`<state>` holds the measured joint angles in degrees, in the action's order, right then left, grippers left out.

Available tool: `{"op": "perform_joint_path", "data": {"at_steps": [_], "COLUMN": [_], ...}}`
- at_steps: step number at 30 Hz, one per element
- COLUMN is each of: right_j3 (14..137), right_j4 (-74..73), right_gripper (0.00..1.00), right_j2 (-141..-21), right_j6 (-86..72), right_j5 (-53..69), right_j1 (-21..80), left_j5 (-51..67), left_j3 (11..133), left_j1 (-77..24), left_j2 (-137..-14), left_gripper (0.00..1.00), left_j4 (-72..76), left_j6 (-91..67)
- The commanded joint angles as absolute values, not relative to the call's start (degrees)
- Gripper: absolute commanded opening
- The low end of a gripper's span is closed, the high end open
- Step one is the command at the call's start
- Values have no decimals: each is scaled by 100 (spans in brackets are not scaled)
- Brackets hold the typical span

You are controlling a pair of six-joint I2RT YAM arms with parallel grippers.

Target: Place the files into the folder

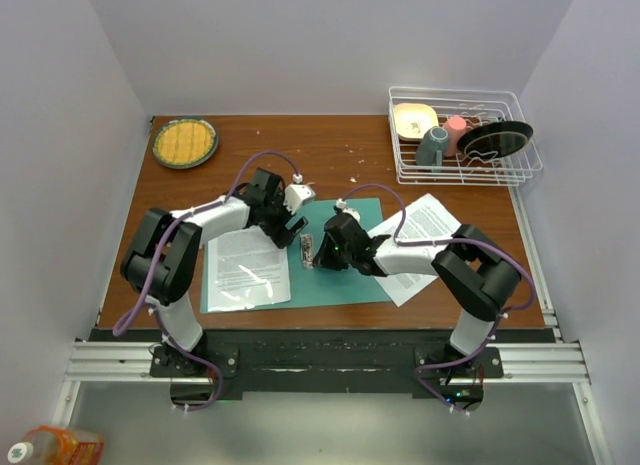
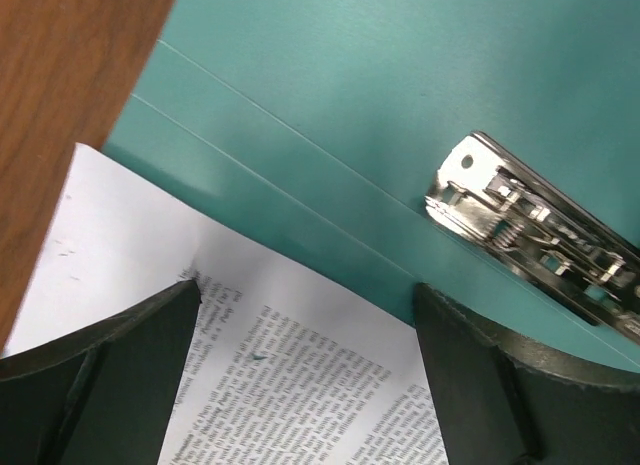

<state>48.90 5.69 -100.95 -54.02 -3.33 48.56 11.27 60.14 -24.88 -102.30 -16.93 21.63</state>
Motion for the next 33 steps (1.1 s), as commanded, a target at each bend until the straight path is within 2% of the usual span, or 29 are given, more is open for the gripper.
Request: {"op": "perform_joint_path", "data": {"at_steps": [1, 9, 17, 26, 33], "right_j3": [4640, 4693, 4623, 4430, 4351], "right_j4": [-193, -158, -70, -35, -26], "right_gripper": [0, 0, 0, 0, 0], "right_j2": [-10757, -10846, -10837, -10644, -10600], "right_j6": [-5405, -5379, -5423, -5519, -5537], "right_j5": [-545, -554, -527, -677, -703], "right_j1": [4852, 4843, 4843, 4843, 4843], "left_j5": [1318, 1240, 1529, -156, -176], "left_j3": [5739, 5765, 6978, 7110, 7365], "left_j1": [-2575, -2575, -2654, -2900, -2900], "left_j2": [-10037, -9458, -9694, -10476, -10635], "left_gripper": [94, 93, 93, 90, 89], "left_j4": [-2285, -2663, -3146, -2988, -3120], "left_j6": [2214, 2198, 1758, 1503, 1424]}}
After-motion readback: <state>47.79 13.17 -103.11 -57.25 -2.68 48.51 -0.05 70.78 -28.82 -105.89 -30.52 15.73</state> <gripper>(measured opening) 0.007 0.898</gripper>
